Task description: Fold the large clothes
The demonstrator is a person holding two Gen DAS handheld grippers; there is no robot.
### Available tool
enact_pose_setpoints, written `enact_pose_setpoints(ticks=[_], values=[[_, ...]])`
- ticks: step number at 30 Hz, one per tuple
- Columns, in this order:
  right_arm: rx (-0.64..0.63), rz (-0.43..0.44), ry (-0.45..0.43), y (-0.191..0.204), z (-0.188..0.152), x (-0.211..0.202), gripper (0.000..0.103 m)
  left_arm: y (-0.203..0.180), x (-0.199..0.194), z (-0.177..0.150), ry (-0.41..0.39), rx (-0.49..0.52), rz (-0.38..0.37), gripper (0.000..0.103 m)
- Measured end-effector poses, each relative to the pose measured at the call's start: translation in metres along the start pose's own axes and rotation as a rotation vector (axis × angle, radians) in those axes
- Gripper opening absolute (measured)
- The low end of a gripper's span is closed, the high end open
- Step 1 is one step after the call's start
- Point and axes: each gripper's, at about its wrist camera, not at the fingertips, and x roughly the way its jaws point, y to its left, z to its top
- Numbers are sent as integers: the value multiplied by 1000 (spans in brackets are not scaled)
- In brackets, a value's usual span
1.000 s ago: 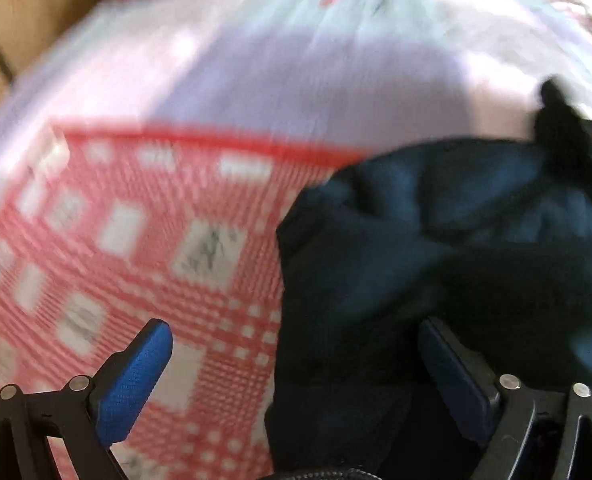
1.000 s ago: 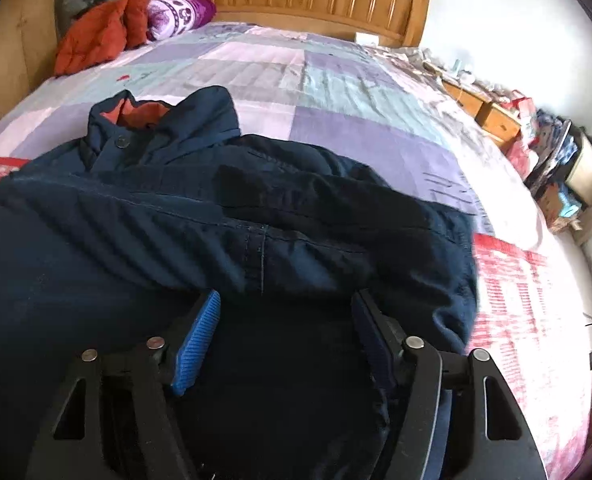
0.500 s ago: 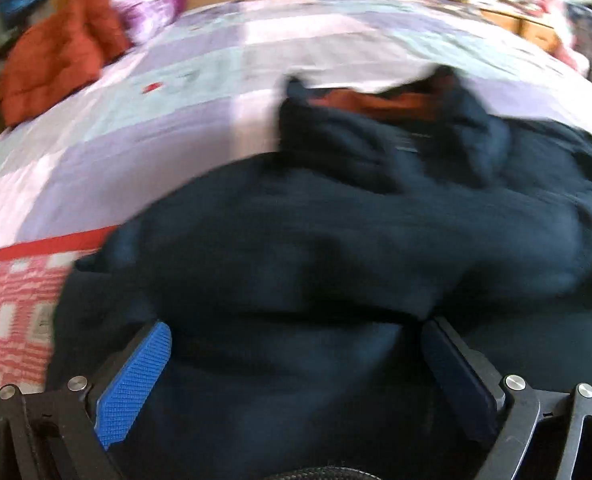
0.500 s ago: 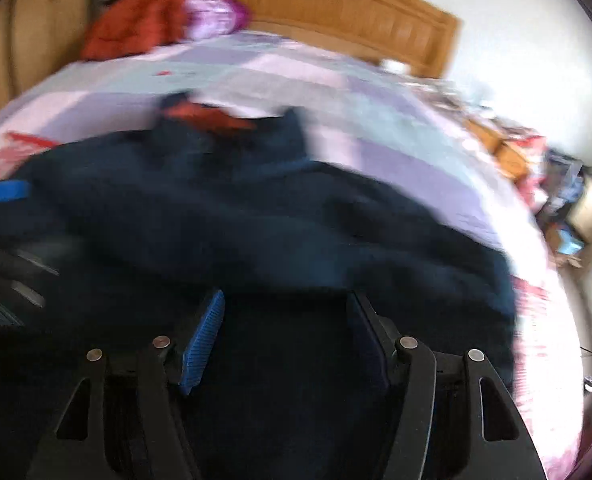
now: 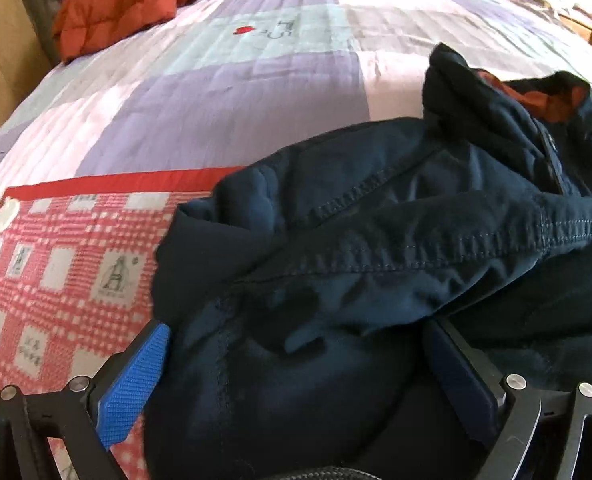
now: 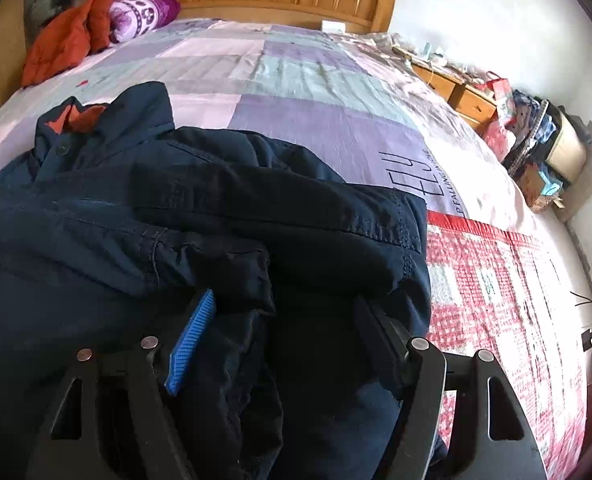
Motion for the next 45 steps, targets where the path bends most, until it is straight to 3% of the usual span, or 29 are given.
enact_pose_setpoints(ticks=[2, 4, 7, 10, 11, 12, 14, 15, 18, 21, 24, 28, 34, 38, 42, 45], values=[[-32, -33, -17, 5, 4, -10, 74, -9, -27, -1, -54, 24, 21, 101], [-79, -87, -108, 20, 4, -38, 74, -25, -68, -10, -158, 56, -77, 101], [-125, 2, -247, 55, -11, -88, 74, -62, -105, -28, -234, 129, -190, 101], [-209, 112, -259, 100, -26, -106, 74, -105, -107, -44, -198, 190, -268, 98], [-238, 145, -236, 116, -32, -105, 70, -116, -101, -51, -179, 214, -244, 96], [-271, 124, -205, 127, -39, -99, 67, -119, -91, -55, -148, 226, -234, 97], [-267, 117, -136, 122, -47, -79, 67, -106, -72, -64, -101, 203, -215, 99], [-230, 110, -100, 104, -50, -67, 67, -95, -68, -68, -113, 201, -188, 99], [-212, 9, -116, 62, -55, -60, 67, -60, -64, -71, -120, 186, -98, 103], [-95, 12, -62, 6, -53, -46, 74, -10, -49, -73, -60, 100, -106, 103], [-16, 11, -37, -21, -51, -39, 79, -13, -52, -78, -74, 158, -71, 103], [-39, -11, -36, -14, -54, -33, 80, -9, -44, -77, -51, 92, -90, 103], [-10, 12, 7, -15, -50, -25, 84, -6, -46, -68, -9, 87, -83, 103], [-91, -43, -91, 0, -50, -72, 84, -11, -81, -79, -60, 108, -76, 102], [-134, 48, -173, 23, -74, -124, 84, -35, -127, -104, -119, 122, -158, 102], [-154, 128, -142, 50, -97, -139, 84, -56, -137, -125, -94, 133, -189, 102]])
